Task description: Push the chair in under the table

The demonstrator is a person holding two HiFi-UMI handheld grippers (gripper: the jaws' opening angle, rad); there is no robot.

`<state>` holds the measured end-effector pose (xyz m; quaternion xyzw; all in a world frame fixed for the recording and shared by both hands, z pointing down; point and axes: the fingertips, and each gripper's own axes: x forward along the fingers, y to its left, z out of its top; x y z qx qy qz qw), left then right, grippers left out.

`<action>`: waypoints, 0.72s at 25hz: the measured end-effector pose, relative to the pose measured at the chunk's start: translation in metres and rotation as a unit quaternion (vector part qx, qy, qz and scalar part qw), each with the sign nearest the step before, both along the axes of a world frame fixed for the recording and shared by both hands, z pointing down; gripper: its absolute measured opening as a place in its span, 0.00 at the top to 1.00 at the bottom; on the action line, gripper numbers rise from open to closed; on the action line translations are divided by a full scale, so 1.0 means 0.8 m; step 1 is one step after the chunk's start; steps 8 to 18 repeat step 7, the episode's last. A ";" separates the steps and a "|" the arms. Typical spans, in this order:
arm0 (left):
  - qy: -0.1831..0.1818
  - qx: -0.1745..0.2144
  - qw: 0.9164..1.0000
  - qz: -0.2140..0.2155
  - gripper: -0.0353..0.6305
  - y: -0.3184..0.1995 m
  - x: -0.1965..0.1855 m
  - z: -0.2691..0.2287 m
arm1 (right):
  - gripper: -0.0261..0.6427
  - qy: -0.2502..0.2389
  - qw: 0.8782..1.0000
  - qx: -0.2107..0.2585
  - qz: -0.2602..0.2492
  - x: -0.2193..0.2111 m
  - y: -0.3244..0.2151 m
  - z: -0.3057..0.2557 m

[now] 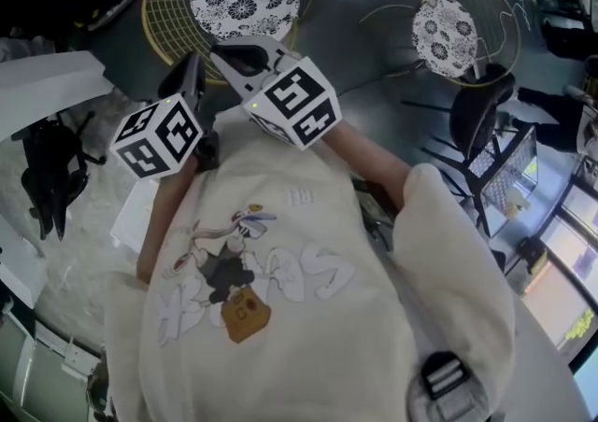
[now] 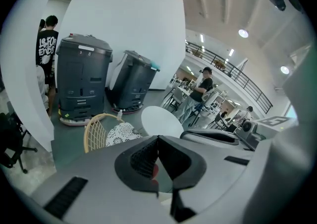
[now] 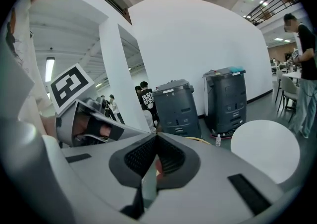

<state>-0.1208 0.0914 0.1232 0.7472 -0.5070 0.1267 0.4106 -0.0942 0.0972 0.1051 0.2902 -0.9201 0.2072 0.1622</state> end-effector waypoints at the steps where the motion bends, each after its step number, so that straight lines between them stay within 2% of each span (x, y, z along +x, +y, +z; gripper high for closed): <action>1: 0.000 0.001 1.000 0.002 0.93 0.001 0.001 -0.001 | 0.95 0.000 1.000 0.000 0.003 0.001 0.000 0.000; 18: 0.007 0.004 1.000 0.006 0.93 0.012 0.003 -0.005 | 0.95 -0.006 1.000 -0.011 0.017 0.007 0.007 0.001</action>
